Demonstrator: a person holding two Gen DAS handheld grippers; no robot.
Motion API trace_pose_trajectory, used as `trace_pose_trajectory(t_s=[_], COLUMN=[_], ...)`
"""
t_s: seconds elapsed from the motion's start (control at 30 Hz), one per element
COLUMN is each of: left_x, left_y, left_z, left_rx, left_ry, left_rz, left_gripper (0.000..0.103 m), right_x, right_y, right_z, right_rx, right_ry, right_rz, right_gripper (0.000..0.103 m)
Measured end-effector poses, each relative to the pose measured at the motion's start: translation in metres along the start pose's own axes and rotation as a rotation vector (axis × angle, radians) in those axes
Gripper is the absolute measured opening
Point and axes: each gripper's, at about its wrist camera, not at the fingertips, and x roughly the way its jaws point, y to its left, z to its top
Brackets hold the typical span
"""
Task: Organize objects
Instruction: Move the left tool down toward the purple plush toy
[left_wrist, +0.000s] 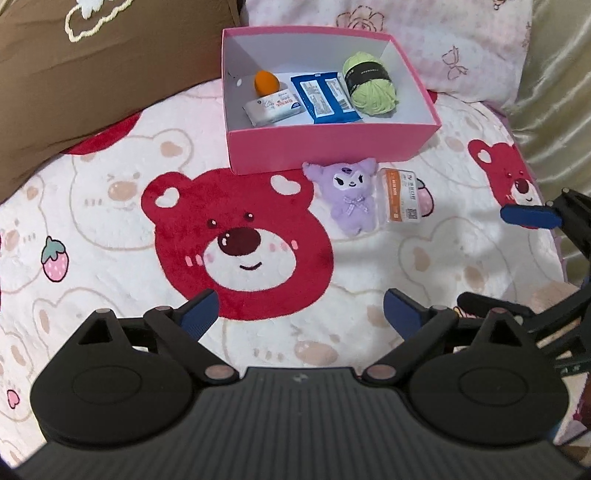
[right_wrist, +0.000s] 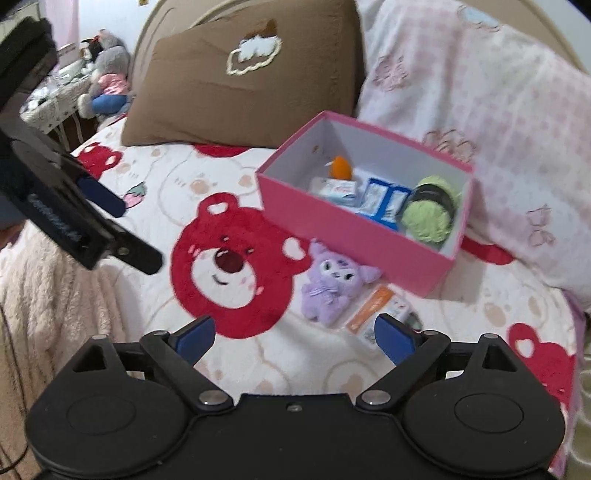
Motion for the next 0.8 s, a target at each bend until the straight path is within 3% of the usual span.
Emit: trace_pose_trajectory(t_s=[0.2, 0.37, 0.67, 0.8], left_x=[0.022, 0.037, 0.072, 0.085], left_y=[-0.003, -0.006, -0.006, -0.003], left_z=[0.007, 0.011, 0.029, 0.032], left_rx=[-0.005, 0.003, -0.006, -0.041], left_ry=[-0.045, -0.172, -0.221, -0.313], left_rz=[-0.041, -0.023, -0.086, -0.037], left_gripper=[0.097, 0.097, 0.096, 0.095], right_x=[0.021, 0.047, 0.088, 0.102], right_y=[-0.003, -0.008, -0.036, -0.038], right_z=[0.002, 0.009, 0.006, 0.007], right_rx=[0.014, 0.028, 0.123, 0.142], right_ry=[0.008, 0.009, 0.048, 0.014], right_rz=[0.053, 0.095, 0.087, 0.090], right_gripper=[0.095, 0.095, 0.095, 0.095])
